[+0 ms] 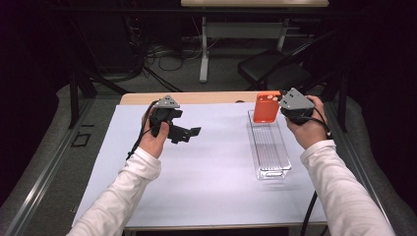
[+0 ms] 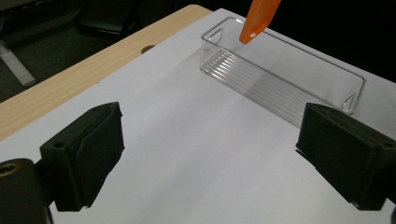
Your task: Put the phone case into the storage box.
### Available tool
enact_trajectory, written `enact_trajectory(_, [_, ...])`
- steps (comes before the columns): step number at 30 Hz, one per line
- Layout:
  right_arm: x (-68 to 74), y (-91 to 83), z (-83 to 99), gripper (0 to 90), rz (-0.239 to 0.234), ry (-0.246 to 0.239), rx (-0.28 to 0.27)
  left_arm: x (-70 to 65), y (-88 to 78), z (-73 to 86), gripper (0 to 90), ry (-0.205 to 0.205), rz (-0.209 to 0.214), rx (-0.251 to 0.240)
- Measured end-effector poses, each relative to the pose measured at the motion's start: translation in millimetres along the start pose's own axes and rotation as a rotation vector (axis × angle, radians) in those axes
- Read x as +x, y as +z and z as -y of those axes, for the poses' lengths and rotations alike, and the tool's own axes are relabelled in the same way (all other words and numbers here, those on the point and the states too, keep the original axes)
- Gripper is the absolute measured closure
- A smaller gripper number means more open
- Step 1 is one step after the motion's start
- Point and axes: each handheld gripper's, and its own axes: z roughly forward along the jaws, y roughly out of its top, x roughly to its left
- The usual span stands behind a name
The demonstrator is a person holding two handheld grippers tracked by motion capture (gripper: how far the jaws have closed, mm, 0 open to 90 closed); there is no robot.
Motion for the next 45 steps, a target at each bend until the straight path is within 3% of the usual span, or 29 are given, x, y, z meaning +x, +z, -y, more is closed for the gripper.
enact_trajectory(5, [-2.0,8.6,8.9,81.0,0.007,0.009,0.003,0.6,-2.6,4.8,3.5,0.016,-0.006,0.012])
enact_trajectory(12, [1.8,20.7,20.0,81.0,0.019,-0.002,0.007,-1.4,-9.5,12.9,0.4,0.034,-0.021,-0.021])
enact_trajectory(29, [12.2,52.1,36.9,81.0,0.015,-0.023,0.035,0.4,-21.4,23.7,0.5,0.024,-0.035,-0.044])
enact_trajectory(45, [23.4,79.2,44.9,81.0,0.007,-0.045,0.065,3.0,-25.8,27.4,0.4,0.013,-0.042,-0.034])
